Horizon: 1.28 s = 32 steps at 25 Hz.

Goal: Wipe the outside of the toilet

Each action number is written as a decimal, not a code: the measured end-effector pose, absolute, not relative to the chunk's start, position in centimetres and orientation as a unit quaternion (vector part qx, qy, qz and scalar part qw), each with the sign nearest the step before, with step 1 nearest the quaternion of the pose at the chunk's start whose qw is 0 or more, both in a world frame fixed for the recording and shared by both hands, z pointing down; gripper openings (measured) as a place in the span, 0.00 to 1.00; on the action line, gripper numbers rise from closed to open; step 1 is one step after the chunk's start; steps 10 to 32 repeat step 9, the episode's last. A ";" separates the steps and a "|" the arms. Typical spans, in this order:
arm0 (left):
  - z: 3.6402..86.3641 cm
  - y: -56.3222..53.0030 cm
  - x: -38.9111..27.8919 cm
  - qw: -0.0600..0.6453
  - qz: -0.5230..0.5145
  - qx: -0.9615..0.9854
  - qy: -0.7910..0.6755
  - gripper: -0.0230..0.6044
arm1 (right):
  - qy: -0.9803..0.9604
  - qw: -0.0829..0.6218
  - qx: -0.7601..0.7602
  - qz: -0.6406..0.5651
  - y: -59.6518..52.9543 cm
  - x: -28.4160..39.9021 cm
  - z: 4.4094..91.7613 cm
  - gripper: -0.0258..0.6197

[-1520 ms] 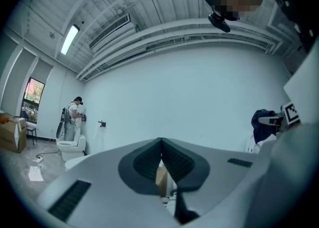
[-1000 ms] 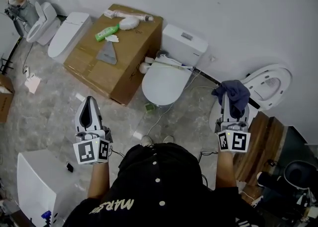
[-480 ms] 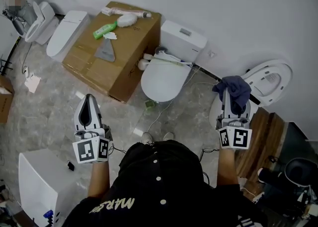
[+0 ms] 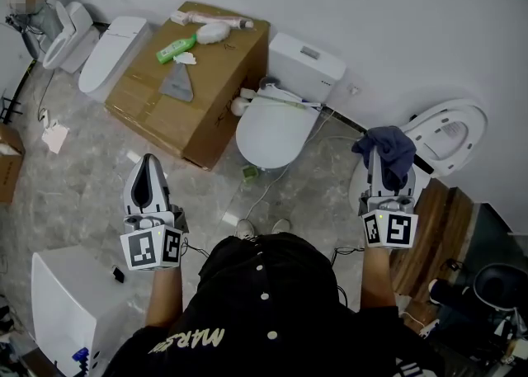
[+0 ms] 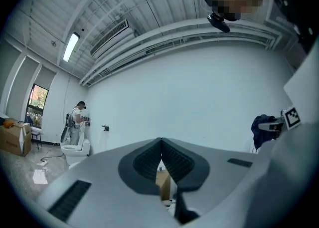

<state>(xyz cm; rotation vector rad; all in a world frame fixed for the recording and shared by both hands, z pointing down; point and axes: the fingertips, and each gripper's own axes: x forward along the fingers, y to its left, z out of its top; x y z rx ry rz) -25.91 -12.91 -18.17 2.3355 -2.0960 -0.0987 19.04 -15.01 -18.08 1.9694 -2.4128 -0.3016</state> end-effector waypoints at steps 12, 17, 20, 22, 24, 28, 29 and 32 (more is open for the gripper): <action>-18.0 -13.0 -26.3 0.003 -0.028 0.741 -0.671 0.05 | -0.769 0.006 0.632 -0.096 -15.2 19.3 -17.9 0.24; -18.0 -13.0 -26.3 0.003 -0.028 0.741 -0.671 0.05 | -0.769 0.006 0.632 -0.096 -15.2 19.3 -17.9 0.24; -18.0 -13.0 -26.3 0.003 -0.028 0.741 -0.671 0.05 | -0.769 0.006 0.632 -0.096 -15.2 19.3 -17.9 0.24; -18.0 -13.0 -26.3 0.003 -0.028 0.741 -0.671 0.05 | -0.769 0.006 0.632 -0.096 -15.2 19.3 -17.9 0.24; -18.0 -13.0 -26.3 0.003 -0.028 0.741 -0.671 0.05 | -0.769 0.006 0.632 -0.096 -15.2 19.3 -17.9 0.24; -18.0 -13.0 -26.3 0.003 -0.028 0.741 -0.671 0.05 | -0.769 0.006 0.632 -0.096 -15.2 19.3 -17.9 0.24; -18.0 -13.0 -26.3 0.003 -0.028 0.741 -0.671 0.05 | -0.769 0.006 0.632 -0.096 -15.2 19.3 -17.9 0.24; -18.0 -13.0 -26.3 0.003 -0.028 0.741 -0.671 0.05 | -0.769 0.006 0.632 -0.096 -15.2 19.3 -17.9 0.24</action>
